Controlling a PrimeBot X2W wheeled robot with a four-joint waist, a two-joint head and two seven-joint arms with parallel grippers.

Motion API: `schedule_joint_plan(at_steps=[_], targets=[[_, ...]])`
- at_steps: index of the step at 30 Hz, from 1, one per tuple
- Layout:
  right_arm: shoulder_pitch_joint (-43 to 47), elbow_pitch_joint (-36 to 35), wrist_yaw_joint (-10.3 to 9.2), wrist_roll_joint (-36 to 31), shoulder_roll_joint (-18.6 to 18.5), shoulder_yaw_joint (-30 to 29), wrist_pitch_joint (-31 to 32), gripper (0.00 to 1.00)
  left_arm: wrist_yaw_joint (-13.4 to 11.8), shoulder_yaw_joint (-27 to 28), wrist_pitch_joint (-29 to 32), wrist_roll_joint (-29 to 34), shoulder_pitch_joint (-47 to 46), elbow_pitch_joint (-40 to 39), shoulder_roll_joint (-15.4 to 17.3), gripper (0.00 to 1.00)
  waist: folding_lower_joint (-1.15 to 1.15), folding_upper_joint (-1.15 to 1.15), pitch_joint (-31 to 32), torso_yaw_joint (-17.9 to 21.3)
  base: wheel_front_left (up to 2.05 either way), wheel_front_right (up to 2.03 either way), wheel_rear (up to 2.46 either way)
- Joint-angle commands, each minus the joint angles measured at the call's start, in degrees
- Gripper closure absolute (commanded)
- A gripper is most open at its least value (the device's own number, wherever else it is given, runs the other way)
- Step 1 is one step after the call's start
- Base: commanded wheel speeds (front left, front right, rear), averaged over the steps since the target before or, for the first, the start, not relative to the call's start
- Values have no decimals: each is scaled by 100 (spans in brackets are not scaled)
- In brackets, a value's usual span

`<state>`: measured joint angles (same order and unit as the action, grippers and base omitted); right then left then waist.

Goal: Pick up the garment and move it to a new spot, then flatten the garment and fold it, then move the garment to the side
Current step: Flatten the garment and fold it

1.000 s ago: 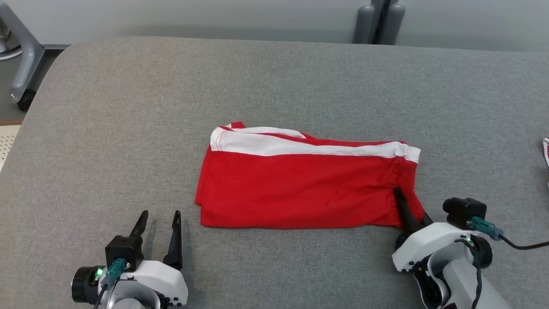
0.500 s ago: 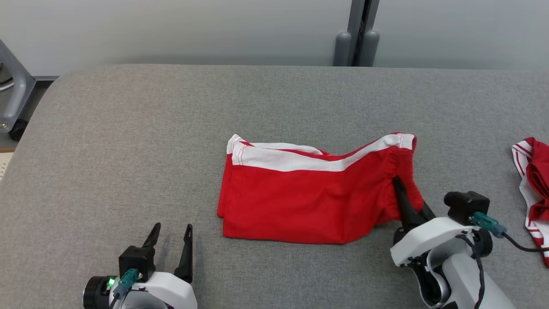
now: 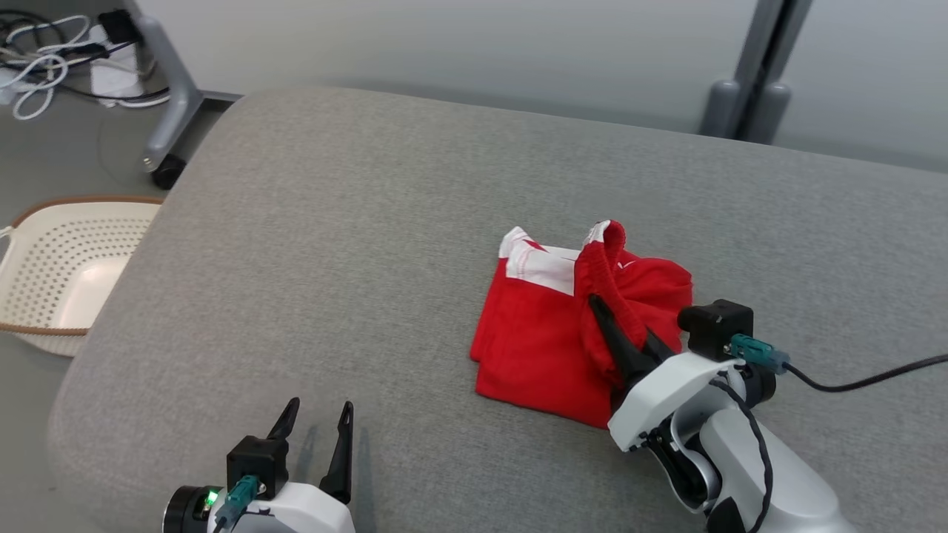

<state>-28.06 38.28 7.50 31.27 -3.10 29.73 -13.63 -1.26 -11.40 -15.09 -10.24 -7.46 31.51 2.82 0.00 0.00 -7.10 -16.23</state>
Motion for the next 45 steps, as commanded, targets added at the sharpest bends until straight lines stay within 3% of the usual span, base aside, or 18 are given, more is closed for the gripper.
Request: schedule_joint_plan(at_steps=[1, 5, 6, 12, 23, 32, 38, 45], targets=[[-79, 31, -2, 6, -17, -22, -20, 100, -17, 5, -6, -19, 14, -27, 19, 0, 0, 0, -13, -282, 0, 0, 0], [-309, 462, -1, -31, 0, 78, -64, 98, -3, -49, -6, -35, 93, -47, 20, 0, 0, 0, -20, -598, 0, 0, 0], [-386, 610, -1, 89, 2, 166, -84, 0, -15, -49, -6, -36, 102, -71, 20, 0, 0, 0, -31, -700, 0, 0, 0], [-529, 633, -2, 294, -19, 254, -167, 0, -77, 14, -6, -39, 79, -208, 15, 0, 0, 0, -90, -639, 0, 0, 0], [22, 93, -2, -872, 0, -1283, -161, 0, -94, 106, -6, -43, -59, -432, 20, 0, 0, 0, -111, 179, 0, 0, 0], [827, -390, -2, -1437, -4, -2213, -162, 0, -127, 294, -6, 69, -6, -462, 22, 0, 0, 0, 18, 894, 0, 0, 0], [1262, -564, -1, -1516, 1, -2487, -162, 0, -98, 505, -6, 130, 127, -363, 21, 0, 0, 0, 184, 1232, 0, 0, 0], [1590, -682, -2, -1658, 1, -2518, -162, 0, -57, 625, -6, 209, 289, -268, 22, 0, 0, 0, 421, 1359, 0, 0, 0]])
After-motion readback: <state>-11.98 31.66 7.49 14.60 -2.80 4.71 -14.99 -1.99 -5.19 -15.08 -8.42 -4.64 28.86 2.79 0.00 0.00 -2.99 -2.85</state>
